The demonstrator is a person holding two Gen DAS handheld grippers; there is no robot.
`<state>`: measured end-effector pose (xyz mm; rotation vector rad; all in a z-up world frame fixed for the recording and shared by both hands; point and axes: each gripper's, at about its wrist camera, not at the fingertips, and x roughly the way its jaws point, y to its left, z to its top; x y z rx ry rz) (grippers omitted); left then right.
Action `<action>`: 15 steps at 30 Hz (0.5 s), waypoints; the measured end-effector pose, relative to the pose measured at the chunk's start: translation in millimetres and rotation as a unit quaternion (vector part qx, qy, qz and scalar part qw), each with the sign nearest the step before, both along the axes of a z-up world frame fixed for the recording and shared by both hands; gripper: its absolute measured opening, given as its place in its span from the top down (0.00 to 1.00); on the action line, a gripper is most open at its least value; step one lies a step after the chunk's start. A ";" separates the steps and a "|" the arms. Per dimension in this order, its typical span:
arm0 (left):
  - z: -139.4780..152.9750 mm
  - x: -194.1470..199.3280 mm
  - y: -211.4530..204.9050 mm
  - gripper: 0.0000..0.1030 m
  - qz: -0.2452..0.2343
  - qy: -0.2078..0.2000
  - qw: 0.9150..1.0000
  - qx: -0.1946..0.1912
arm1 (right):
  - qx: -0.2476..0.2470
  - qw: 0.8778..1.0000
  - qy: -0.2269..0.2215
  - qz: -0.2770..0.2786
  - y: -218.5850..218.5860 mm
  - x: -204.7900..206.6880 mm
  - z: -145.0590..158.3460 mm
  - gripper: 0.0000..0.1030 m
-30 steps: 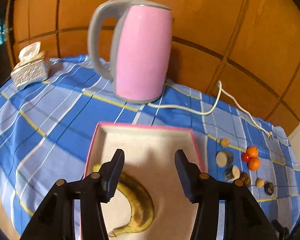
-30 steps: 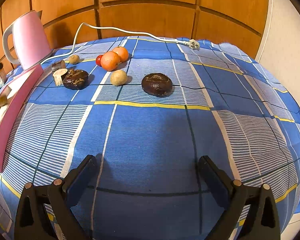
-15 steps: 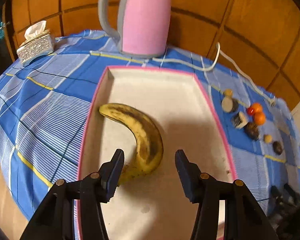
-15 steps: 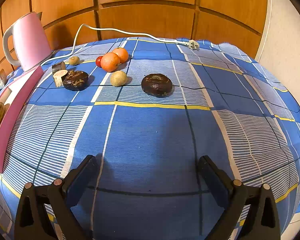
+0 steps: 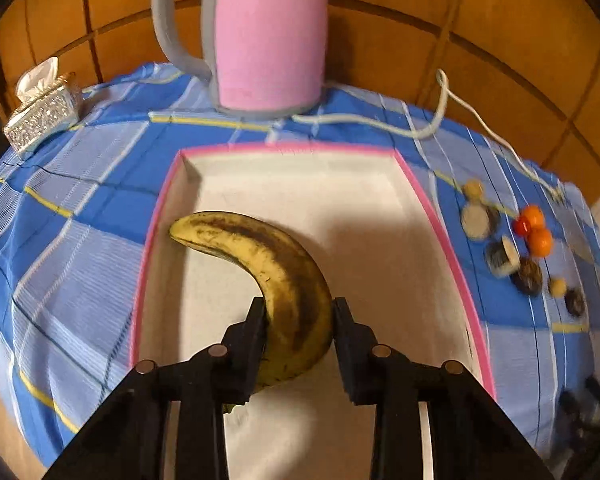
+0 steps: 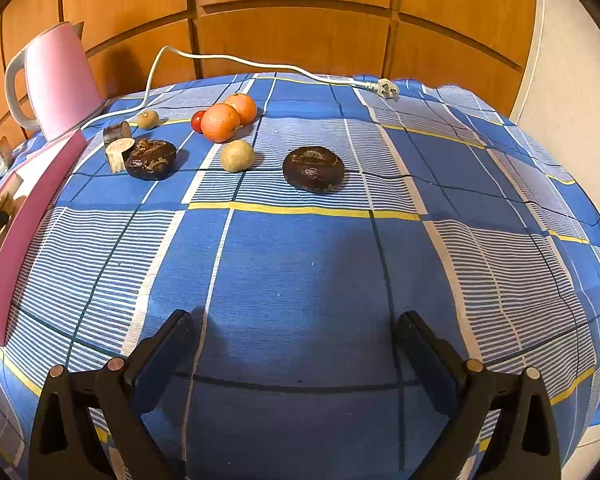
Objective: Organize fruits
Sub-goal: 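Withdraw the open left gripper from the banana in the tray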
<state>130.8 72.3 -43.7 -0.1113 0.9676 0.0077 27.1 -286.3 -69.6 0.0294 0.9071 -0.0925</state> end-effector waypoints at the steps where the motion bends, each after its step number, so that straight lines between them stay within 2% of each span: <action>1: 2.2 7.2 1.0 0.68 0.003 -0.006 1.000 0.003 | 0.000 1.000 0.000 0.000 -0.1 -0.1 0.0 0.00; 4: 5.3 26.9 5.7 0.66 0.015 -0.011 1.000 -0.010 | 0.000 1.000 0.001 0.000 0.1 -0.1 -0.2 0.00; 6: 10.2 30.7 5.2 0.58 0.023 -0.024 0.999 -0.002 | -0.001 1.000 0.001 0.000 0.3 0.0 -0.2 0.00; 8: 19.9 26.2 5.2 0.41 0.022 -0.038 0.999 -0.023 | 0.000 1.000 0.001 0.000 0.1 0.0 -0.2 0.00; 9: 23.7 22.5 4.5 0.37 0.023 -0.045 0.998 -0.025 | 0.000 1.000 -0.001 0.001 0.3 -0.4 -0.5 0.00; 12: 34.2 4.9 -4.0 0.35 0.023 -0.060 0.998 -0.021 | 0.001 1.000 -0.003 0.002 0.1 -0.5 -1.1 0.00; 15: 34.7 -15.9 -13.9 0.35 0.014 -0.054 0.998 -0.028 | 0.004 1.000 -0.001 0.002 -0.1 0.0 -1.0 0.00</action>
